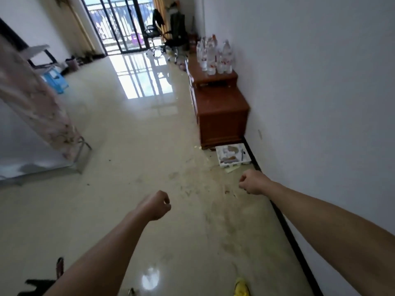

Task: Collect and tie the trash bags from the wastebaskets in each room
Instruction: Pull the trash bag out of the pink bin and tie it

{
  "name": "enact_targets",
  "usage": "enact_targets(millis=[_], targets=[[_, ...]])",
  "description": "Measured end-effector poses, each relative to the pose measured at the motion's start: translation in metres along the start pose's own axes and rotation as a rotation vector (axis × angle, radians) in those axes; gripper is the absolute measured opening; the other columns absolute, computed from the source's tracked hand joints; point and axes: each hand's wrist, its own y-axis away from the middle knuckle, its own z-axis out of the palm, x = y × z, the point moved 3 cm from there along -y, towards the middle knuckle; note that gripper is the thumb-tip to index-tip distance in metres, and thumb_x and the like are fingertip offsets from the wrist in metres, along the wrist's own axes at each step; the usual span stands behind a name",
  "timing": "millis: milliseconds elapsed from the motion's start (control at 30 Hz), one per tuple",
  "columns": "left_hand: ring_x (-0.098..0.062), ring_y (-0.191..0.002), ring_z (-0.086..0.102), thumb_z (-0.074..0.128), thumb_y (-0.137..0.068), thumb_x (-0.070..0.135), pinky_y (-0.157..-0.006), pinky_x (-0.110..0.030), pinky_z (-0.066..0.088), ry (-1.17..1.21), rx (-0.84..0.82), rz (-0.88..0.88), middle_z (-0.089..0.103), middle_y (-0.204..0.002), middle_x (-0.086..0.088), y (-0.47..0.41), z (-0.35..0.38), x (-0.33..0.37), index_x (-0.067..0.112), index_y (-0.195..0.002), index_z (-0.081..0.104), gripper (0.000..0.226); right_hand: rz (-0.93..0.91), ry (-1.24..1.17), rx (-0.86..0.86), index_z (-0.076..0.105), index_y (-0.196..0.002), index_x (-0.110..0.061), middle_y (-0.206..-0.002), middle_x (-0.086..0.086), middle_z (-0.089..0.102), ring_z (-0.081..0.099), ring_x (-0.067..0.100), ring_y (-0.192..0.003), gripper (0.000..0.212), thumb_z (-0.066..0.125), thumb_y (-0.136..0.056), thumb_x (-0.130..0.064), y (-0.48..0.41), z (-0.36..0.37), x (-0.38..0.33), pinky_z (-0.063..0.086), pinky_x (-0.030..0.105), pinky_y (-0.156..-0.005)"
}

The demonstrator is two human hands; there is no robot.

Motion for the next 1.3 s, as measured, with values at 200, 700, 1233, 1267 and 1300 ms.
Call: enact_targets(millis=[200,700,1233,1267,1300], targets=[[-0.025,-0.102,0.063,0.059,-0.09,0.029,-0.084,-0.027,0.047,0.239,0.08,-0.199,0.068,-0.111,-0.011,-0.056,-0.069,-0.062,0.017,-0.108,0.067,0.023,-0.221,0.244,-0.054,0.071,-0.098,-0.015,-0.1,0.007,0.07,0.065,0.022,-0.084,0.02,0.06,-0.09,-0.03,-0.118,-0.034,-0.147,0.052,0.033,-0.072],[-0.024,-0.103,0.065,0.06,-0.09,0.024,-0.077,-0.024,0.046,0.455,0.141,-0.522,0.07,-0.111,-0.012,-0.178,-0.199,-0.33,0.009,-0.108,0.069,0.025,-0.609,0.461,-0.272,0.066,-0.11,-0.016,-0.108,0.007,0.066,0.067,0.026,-0.092,0.026,0.065,-0.088,-0.031,-0.281,0.079,-0.543,0.055,0.036,-0.082],[-0.023,-0.102,0.066,0.059,-0.089,0.022,-0.077,-0.024,0.045,0.639,0.24,-0.872,0.071,-0.109,-0.011,-0.246,-0.312,-0.657,0.01,-0.109,0.069,0.025,-0.978,0.655,-0.486,0.067,-0.107,0.002,-0.101,0.015,0.068,0.068,0.029,-0.089,0.031,0.063,-0.09,-0.024,-0.382,0.267,-0.952,0.053,0.038,-0.076],[-0.024,-0.101,0.066,0.058,-0.089,0.022,-0.076,-0.024,0.045,0.653,0.256,-0.899,0.071,-0.109,-0.011,-0.25,-0.321,-0.68,0.009,-0.108,0.069,0.025,-0.996,0.678,-0.509,0.068,-0.102,-0.001,-0.094,0.011,0.066,0.067,0.026,-0.083,0.025,0.062,-0.09,-0.023,-0.389,0.284,-0.982,0.051,0.034,-0.072],[-0.024,-0.101,0.066,0.058,-0.089,0.022,-0.074,-0.024,0.045,0.666,0.265,-0.925,0.071,-0.109,-0.011,-0.251,-0.331,-0.702,0.009,-0.107,0.069,0.025,-1.014,0.71,-0.525,0.069,-0.092,-0.007,-0.087,0.008,0.064,0.065,0.024,-0.078,0.017,0.062,-0.089,-0.023,-0.394,0.299,-1.014,0.049,0.031,-0.068]])
